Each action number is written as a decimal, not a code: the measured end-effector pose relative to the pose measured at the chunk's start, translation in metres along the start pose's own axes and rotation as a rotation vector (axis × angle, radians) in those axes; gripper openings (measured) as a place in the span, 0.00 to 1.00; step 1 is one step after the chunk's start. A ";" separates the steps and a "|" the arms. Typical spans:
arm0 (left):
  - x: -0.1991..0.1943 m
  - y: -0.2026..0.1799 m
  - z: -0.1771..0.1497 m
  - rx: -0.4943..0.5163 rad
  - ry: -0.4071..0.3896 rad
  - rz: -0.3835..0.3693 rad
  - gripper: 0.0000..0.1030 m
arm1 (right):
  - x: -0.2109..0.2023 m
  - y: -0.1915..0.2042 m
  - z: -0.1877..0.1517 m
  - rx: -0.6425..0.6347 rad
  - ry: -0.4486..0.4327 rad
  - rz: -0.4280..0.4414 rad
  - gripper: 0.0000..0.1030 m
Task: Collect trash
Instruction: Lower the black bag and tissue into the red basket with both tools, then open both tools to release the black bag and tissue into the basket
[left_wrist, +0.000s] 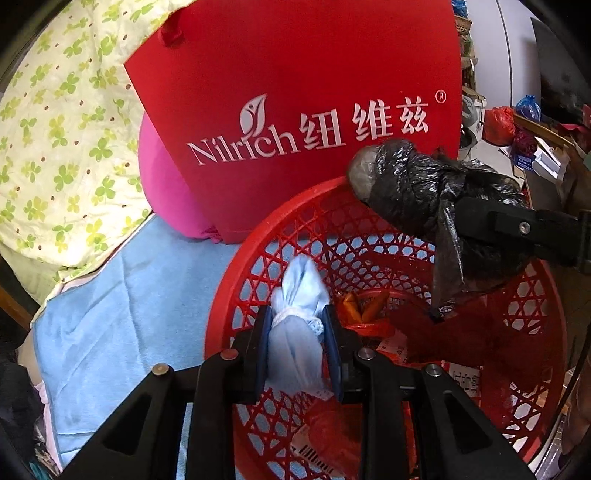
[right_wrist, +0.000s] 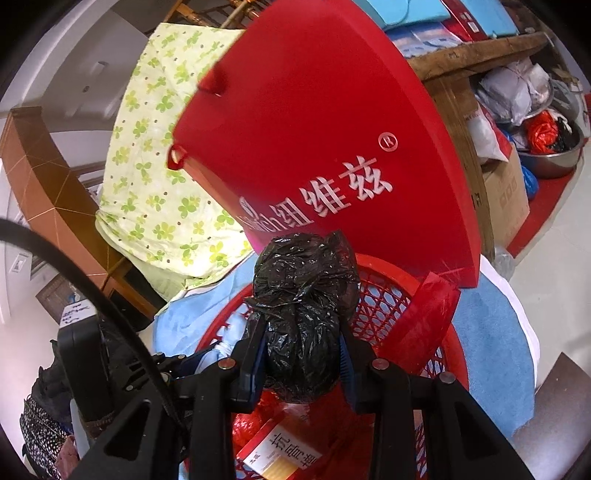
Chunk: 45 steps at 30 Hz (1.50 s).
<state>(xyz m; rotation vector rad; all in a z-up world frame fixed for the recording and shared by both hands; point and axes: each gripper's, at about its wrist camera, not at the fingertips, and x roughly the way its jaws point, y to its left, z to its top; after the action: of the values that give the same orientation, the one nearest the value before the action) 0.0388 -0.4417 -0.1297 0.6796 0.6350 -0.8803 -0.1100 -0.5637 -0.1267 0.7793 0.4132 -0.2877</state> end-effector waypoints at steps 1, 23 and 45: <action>0.002 0.000 0.000 0.000 0.000 -0.005 0.33 | 0.002 -0.001 0.000 0.007 0.006 -0.004 0.36; -0.042 -0.001 -0.013 0.035 -0.104 -0.049 0.68 | -0.015 0.009 0.003 0.014 -0.035 -0.029 0.54; -0.139 0.016 -0.047 0.005 -0.151 0.106 0.76 | -0.095 0.090 -0.021 -0.165 -0.117 -0.046 0.65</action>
<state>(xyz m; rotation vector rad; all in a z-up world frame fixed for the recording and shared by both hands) -0.0252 -0.3337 -0.0520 0.6389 0.4575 -0.8261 -0.1630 -0.4781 -0.0408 0.5895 0.3404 -0.3360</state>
